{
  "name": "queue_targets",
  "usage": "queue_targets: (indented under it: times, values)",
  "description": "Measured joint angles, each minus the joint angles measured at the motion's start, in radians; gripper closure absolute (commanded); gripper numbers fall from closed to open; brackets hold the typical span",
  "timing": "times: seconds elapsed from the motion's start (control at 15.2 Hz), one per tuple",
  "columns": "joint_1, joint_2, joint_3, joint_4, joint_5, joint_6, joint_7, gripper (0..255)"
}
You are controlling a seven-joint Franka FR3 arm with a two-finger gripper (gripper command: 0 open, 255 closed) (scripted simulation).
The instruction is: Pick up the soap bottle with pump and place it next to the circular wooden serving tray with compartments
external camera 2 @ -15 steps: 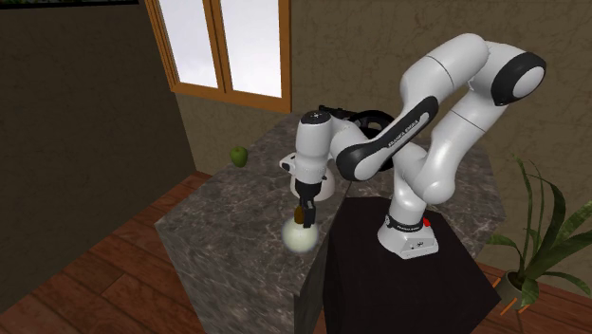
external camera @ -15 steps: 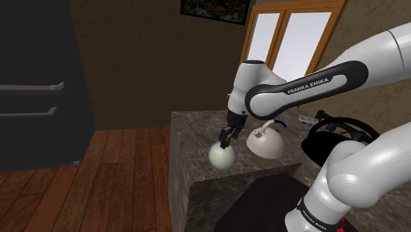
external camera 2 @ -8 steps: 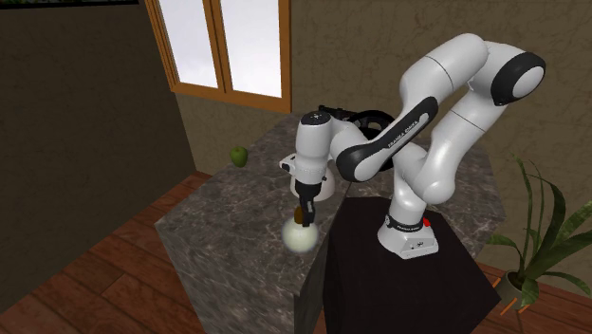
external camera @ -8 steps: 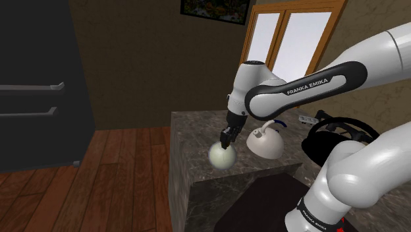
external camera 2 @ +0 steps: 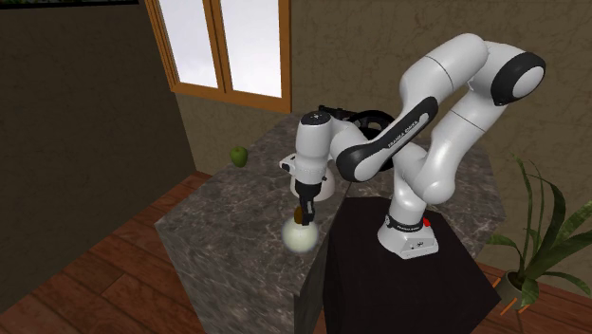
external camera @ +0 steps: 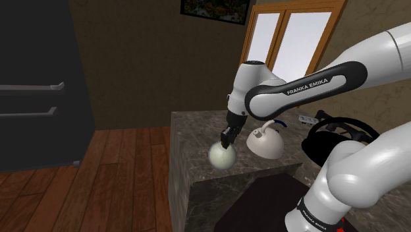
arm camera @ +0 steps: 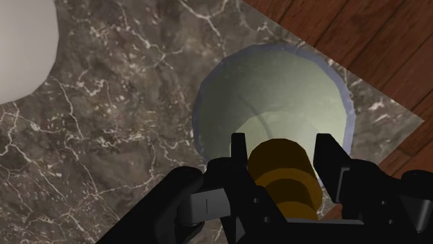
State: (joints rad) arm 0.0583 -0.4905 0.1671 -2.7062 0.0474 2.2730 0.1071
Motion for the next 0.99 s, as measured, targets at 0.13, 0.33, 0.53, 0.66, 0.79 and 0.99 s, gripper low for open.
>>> queue_targets:
  times: [0.13, 0.33, 0.53, 0.66, 0.79, 0.99]
  values:
    - [0.001, -0.004, 0.000, 0.004, 0.000, -0.008, 0.001, 255]
    - [0.000, -0.023, -0.005, 0.027, -0.001, -0.050, -0.004, 255]
    - [0.001, -0.047, -0.008, 0.050, 0.000, -0.097, -0.006, 255]
    - [0.001, -0.063, -0.012, 0.067, 0.000, -0.130, -0.009, 255]
    - [0.002, -0.072, -0.013, 0.091, 0.000, -0.162, -0.009, 255]
    - [0.001, -0.086, -0.016, 0.116, -0.001, -0.203, -0.011, 255]
